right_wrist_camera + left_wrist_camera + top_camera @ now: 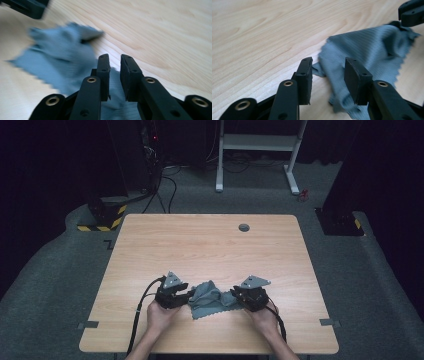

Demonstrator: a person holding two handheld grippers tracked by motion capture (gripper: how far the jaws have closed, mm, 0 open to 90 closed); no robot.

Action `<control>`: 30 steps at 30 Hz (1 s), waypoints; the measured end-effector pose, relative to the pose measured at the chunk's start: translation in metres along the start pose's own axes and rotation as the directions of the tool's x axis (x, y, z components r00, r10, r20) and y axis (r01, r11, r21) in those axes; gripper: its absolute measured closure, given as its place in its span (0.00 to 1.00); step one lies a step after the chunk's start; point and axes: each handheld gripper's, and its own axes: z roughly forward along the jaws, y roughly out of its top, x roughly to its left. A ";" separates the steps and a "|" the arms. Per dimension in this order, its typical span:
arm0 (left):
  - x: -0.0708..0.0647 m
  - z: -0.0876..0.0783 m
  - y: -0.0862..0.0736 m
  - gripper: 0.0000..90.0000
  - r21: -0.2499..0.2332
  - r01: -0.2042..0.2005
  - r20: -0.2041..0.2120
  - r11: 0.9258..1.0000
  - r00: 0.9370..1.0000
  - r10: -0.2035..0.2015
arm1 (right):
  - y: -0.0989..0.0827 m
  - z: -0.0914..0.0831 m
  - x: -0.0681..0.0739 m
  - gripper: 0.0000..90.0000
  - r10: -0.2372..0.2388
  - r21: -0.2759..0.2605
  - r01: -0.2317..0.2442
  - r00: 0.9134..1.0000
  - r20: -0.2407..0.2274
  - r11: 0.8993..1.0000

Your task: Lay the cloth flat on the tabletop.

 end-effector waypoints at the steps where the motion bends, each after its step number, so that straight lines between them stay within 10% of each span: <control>1: -0.001 0.005 0.001 0.64 0.011 0.000 -0.001 1.000 1.000 0.000 | 0.000 0.006 -0.002 0.83 0.000 0.021 0.000 1.000 0.010 1.000; 9: -0.009 0.039 0.008 0.74 0.129 -0.018 -0.020 0.992 1.000 0.020 | 0.002 0.038 -0.001 0.71 -0.033 0.138 0.031 0.999 0.016 0.990; 16: -0.010 0.039 0.012 0.97 0.147 -0.065 -0.024 0.987 0.997 0.069 | 0.003 0.039 0.000 0.99 -0.064 0.152 0.071 0.997 -0.051 0.986; 30: -0.004 0.006 0.028 0.97 -0.003 -0.103 -0.053 0.995 0.993 0.103 | -0.002 0.004 -0.007 1.00 -0.016 0.012 0.016 0.999 0.051 1.000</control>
